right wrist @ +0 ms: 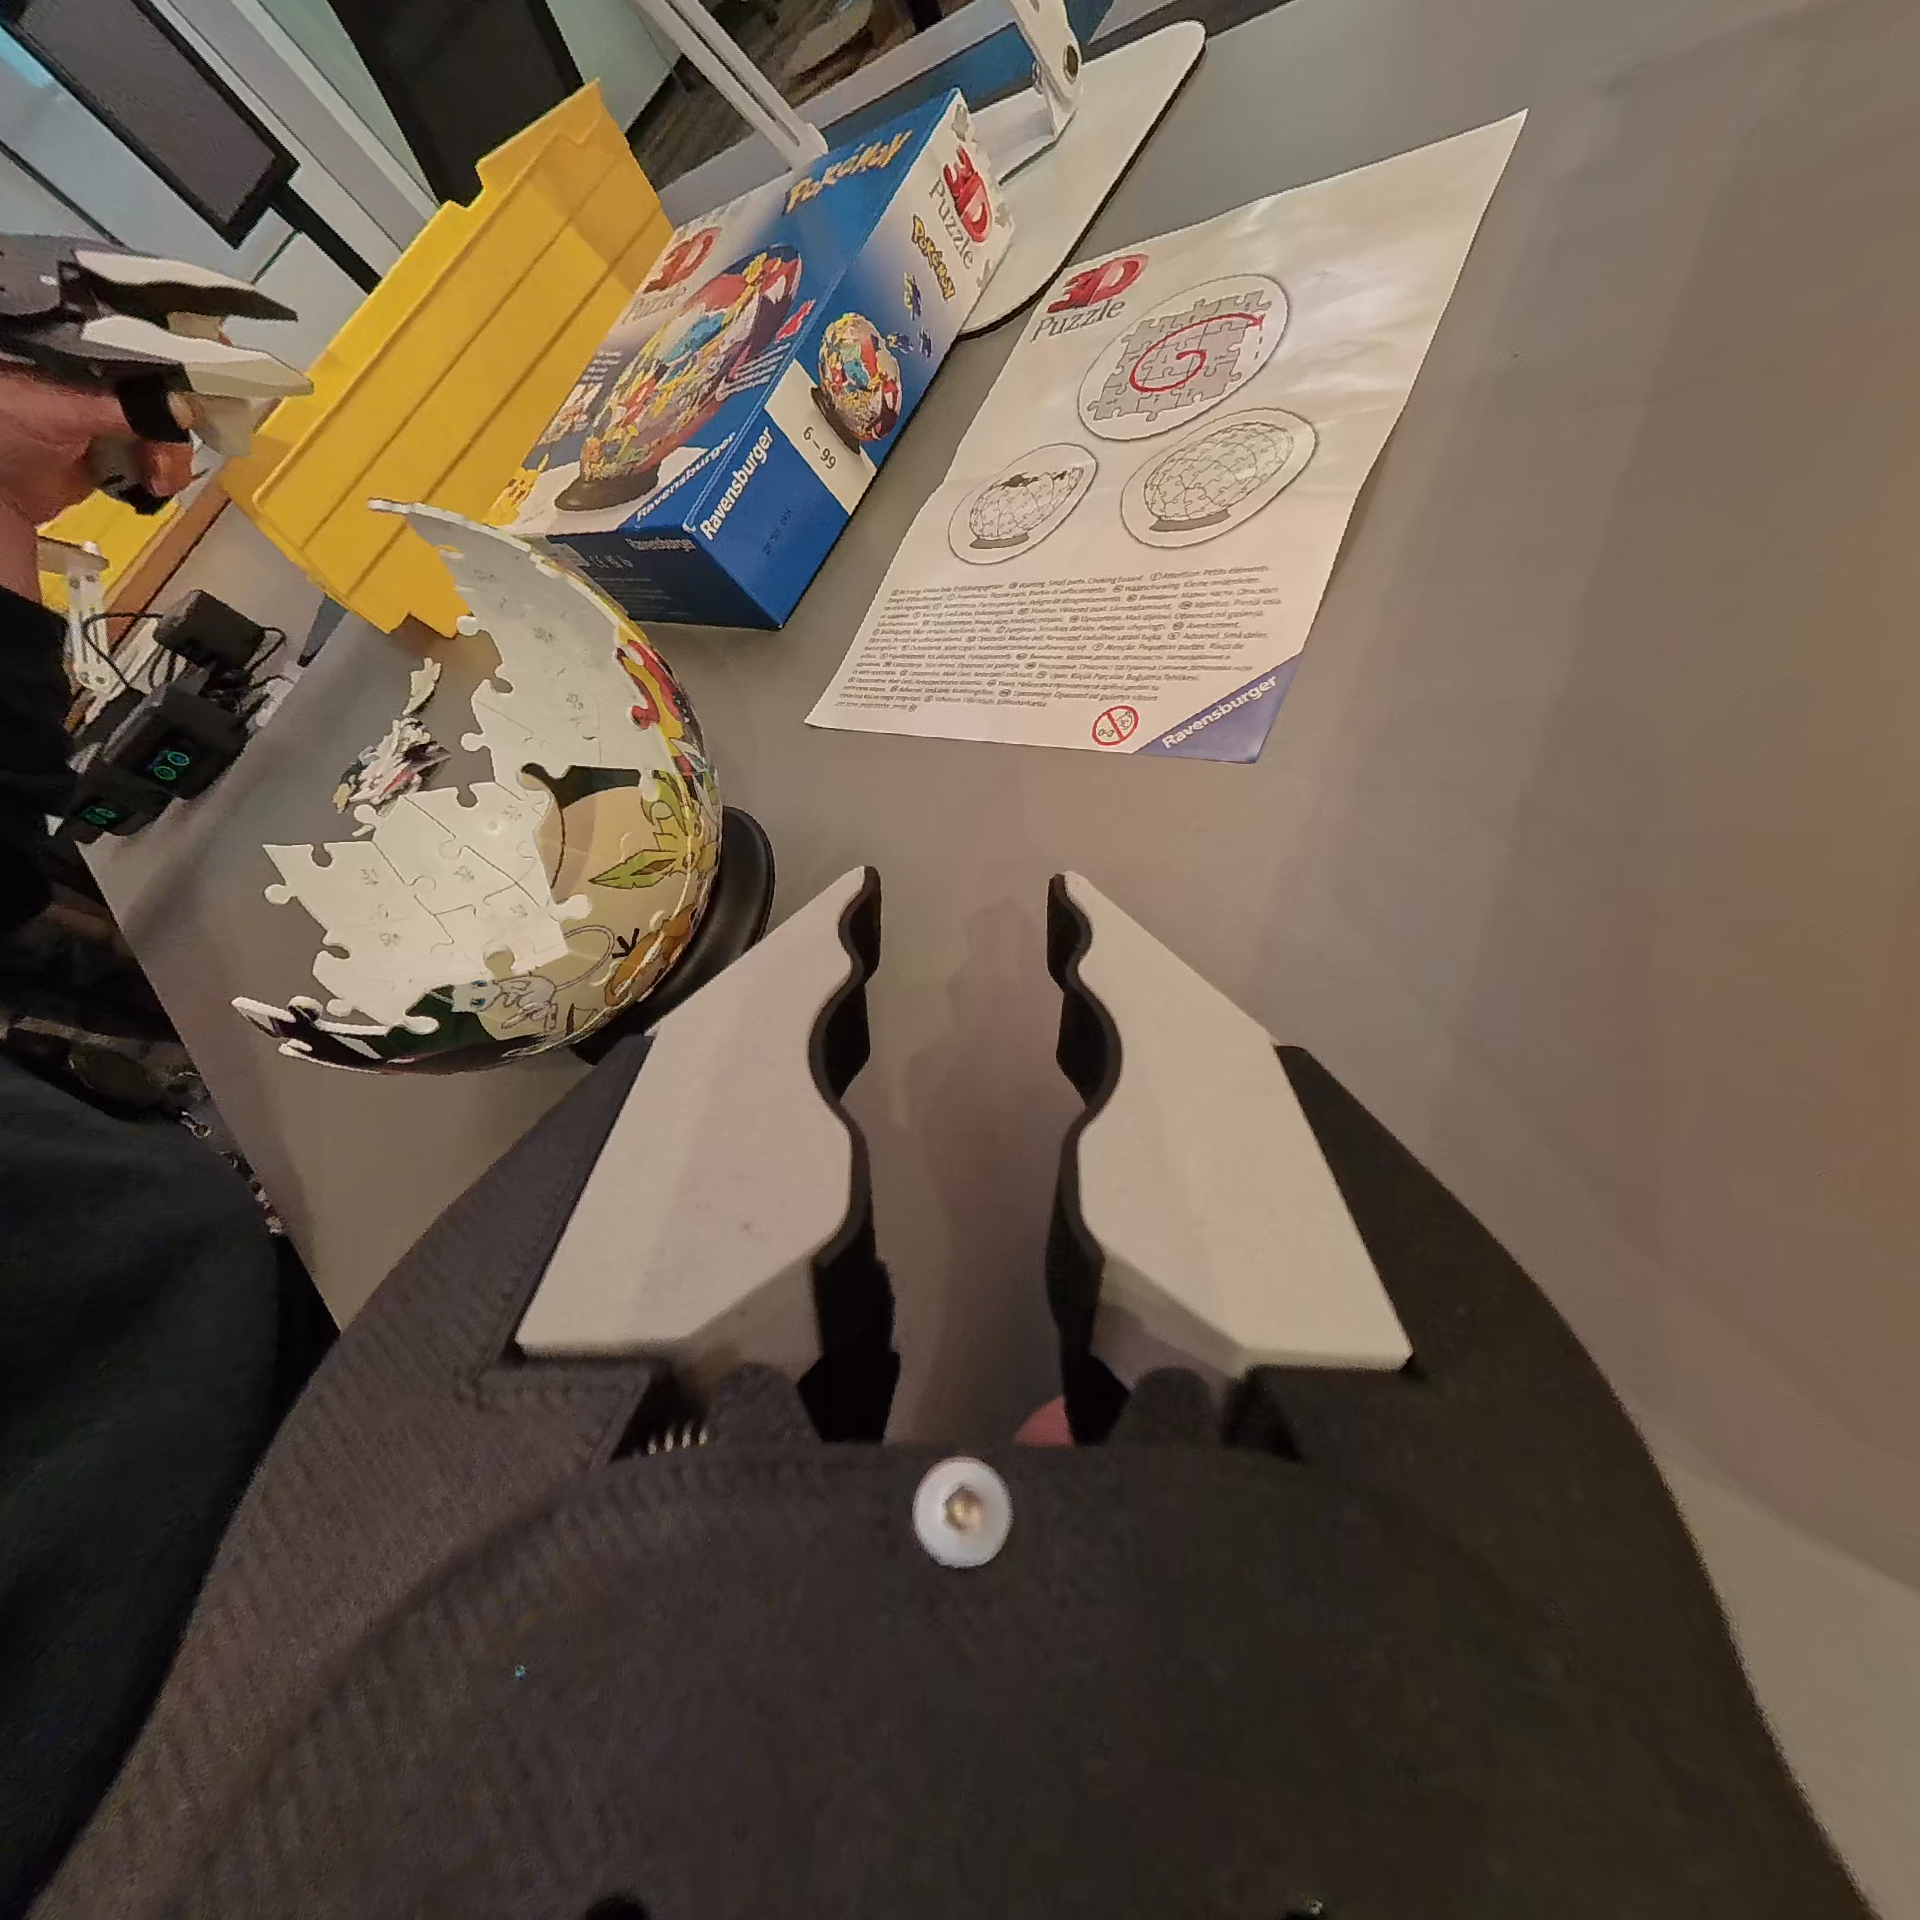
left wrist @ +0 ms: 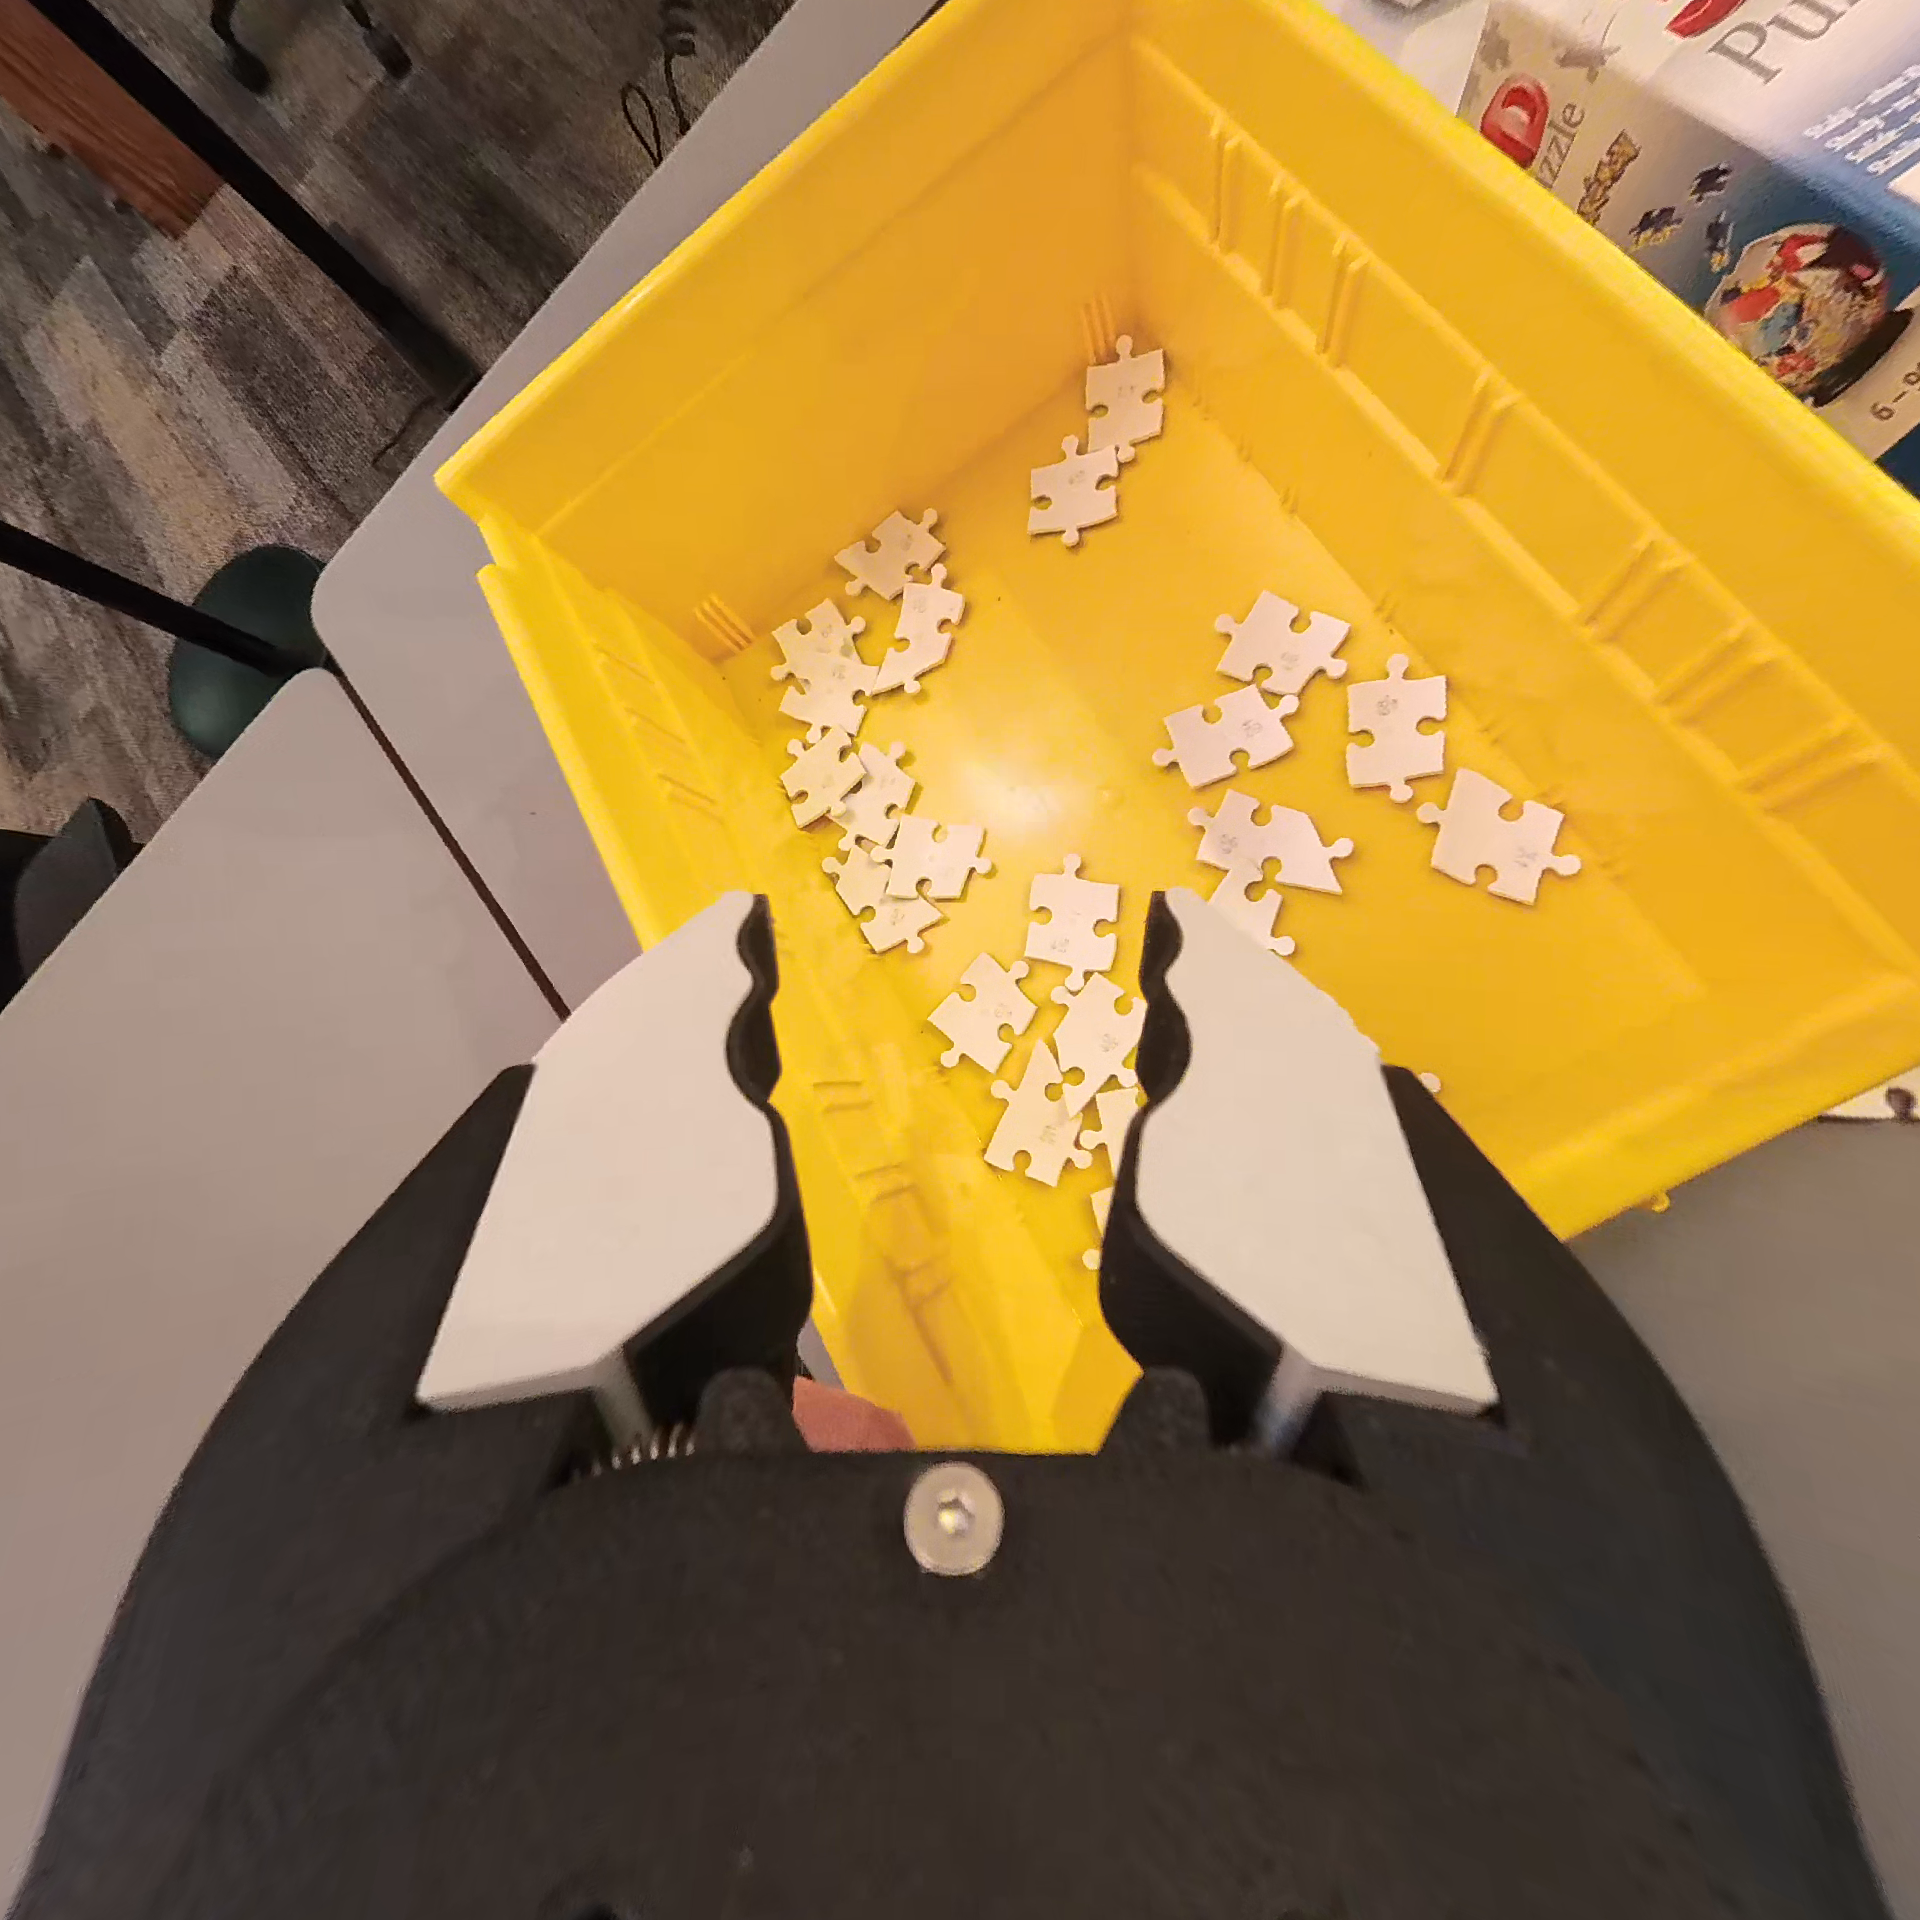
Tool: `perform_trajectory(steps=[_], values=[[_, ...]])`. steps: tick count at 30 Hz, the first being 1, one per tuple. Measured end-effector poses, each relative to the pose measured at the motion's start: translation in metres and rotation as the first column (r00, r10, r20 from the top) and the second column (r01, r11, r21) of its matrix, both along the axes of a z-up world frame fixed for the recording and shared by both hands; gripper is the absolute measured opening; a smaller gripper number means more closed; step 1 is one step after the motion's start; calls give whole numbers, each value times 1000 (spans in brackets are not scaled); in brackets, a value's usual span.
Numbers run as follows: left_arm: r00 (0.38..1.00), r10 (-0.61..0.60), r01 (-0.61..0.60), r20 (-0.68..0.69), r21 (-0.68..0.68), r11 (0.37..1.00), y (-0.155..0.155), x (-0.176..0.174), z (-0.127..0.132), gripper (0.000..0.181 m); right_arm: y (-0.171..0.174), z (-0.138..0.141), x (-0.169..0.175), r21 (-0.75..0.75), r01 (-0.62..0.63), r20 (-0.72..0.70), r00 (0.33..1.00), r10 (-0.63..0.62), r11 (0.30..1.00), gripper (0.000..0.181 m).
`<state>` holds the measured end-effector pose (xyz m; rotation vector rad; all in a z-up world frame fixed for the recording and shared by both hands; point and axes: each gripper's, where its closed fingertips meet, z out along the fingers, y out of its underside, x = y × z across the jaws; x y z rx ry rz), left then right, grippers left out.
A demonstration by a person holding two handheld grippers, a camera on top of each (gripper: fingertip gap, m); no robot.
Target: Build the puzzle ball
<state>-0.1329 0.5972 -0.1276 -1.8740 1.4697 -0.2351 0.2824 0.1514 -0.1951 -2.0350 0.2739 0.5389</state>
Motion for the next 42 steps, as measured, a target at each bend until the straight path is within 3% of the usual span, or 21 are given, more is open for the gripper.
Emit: perform_trajectory(steps=[21,42], values=[[985,13,-20,172,36,999,-7,-20,17,61,2,-5,6,-37,29,-45,999,-30,999,30],[987,20,-29,158,51,998,-11,-42,14,56,2,-7,7,-52,29,-66,997,-33,998,29]])
